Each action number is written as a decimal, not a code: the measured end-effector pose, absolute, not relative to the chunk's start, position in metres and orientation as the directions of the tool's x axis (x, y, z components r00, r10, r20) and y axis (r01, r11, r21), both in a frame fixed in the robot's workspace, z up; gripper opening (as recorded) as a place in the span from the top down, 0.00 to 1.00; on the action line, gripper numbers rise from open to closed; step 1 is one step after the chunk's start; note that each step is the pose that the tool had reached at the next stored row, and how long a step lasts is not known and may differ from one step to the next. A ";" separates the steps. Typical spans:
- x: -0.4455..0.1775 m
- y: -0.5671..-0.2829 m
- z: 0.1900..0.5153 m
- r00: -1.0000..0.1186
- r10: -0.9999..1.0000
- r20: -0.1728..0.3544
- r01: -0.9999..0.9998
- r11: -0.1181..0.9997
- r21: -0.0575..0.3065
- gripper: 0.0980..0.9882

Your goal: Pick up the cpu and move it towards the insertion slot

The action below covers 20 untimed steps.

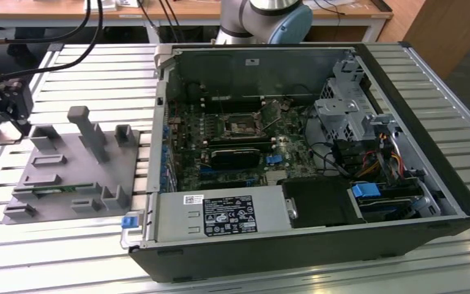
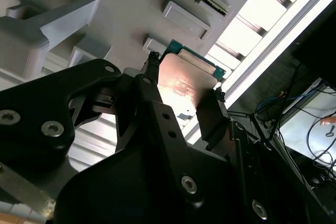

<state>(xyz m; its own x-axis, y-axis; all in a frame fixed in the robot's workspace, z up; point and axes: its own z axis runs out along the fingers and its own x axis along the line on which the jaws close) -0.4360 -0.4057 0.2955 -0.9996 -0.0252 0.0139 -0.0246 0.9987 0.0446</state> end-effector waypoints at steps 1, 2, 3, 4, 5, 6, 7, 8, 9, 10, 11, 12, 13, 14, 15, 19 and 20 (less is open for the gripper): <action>-0.436 -0.406 0.296 -1.000 -0.025 0.014 -0.025 0.999 0.045 0.51; -0.436 -0.406 0.297 -1.000 -0.025 0.014 -0.025 0.999 0.045 0.51; -0.436 -0.406 0.298 -1.000 -0.025 0.014 -0.025 0.999 0.045 0.51; -0.436 -0.406 0.299 -1.000 -0.025 0.014 -0.025 0.999 0.045 0.51; -0.436 -0.406 0.300 -1.000 -0.025 0.014 -0.025 0.999 0.045 0.51; -0.436 -0.406 0.300 -1.000 -0.025 0.014 -0.025 0.999 0.045 0.51; -0.436 -0.406 0.301 -1.000 -0.025 0.014 -0.025 0.999 0.045 0.51; -0.436 -0.406 0.302 -1.000 -0.025 0.014 -0.025 0.999 0.045 0.51; -0.436 -0.406 0.303 -1.000 -0.025 0.014 -0.025 0.999 0.045 0.51; -0.436 -0.406 0.304 -1.000 -0.025 0.014 -0.025 0.999 0.045 0.51; -0.436 -0.406 0.304 -1.000 -0.025 0.014 -0.025 0.999 0.045 0.51; -0.436 -0.406 0.305 -1.000 -0.025 0.014 -0.025 0.999 0.045 0.51; -0.436 -0.406 0.306 -1.000 -0.025 0.014 -0.025 0.999 0.045 0.51; -0.436 -0.406 0.307 -1.000 -0.025 0.014 -0.025 0.999 0.045 0.51; -0.436 -0.406 0.308 -1.000 -0.025 0.014 -0.025 0.999 0.045 0.51; -0.436 -0.405 0.312 -1.000 -0.025 0.014 -0.025 0.999 0.045 0.51; -0.436 -0.405 0.313 -1.000 -0.025 0.014 -0.025 0.999 0.045 0.51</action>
<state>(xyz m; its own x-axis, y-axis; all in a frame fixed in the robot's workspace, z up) -0.4360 -0.4055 0.3127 -0.9996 -0.0252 0.0138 -0.0246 0.9987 0.0447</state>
